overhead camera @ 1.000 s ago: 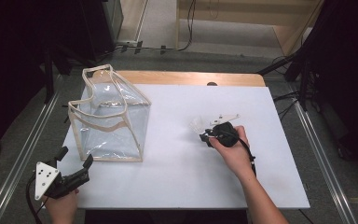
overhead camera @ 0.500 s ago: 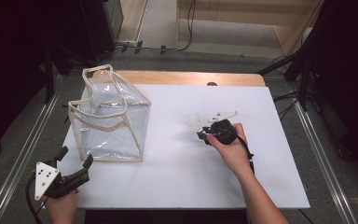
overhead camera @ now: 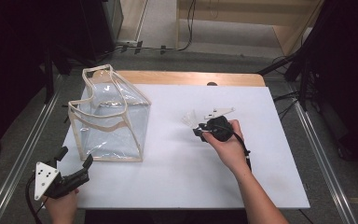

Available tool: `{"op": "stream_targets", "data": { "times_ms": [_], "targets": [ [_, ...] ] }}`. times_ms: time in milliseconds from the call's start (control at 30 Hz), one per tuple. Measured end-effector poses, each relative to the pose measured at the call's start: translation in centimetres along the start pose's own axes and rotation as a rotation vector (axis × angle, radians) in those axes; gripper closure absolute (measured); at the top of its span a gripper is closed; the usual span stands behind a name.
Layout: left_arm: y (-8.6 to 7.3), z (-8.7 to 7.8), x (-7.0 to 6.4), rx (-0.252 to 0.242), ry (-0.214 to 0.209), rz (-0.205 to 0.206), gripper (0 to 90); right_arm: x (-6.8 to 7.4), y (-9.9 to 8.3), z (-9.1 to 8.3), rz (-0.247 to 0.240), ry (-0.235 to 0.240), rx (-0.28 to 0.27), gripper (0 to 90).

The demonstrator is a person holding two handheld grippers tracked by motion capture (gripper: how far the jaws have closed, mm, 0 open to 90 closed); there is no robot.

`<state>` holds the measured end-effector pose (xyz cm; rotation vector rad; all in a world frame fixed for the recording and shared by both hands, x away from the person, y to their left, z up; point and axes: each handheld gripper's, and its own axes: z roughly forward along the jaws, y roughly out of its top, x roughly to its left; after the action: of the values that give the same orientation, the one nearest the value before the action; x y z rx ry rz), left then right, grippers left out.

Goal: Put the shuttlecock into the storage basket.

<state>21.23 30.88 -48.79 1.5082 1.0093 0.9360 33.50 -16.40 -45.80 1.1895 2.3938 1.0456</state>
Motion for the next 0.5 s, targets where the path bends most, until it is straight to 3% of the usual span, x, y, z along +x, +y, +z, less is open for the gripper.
{"op": "stream_targets", "data": {
  "times_ms": [500],
  "targets": [
    [0.0, 0.0, 0.0, 0.000, -0.001, 0.000, 13.7, 0.8, 1.3, 0.2, -0.019, 0.003, -0.017, 62.8]
  ]
}}
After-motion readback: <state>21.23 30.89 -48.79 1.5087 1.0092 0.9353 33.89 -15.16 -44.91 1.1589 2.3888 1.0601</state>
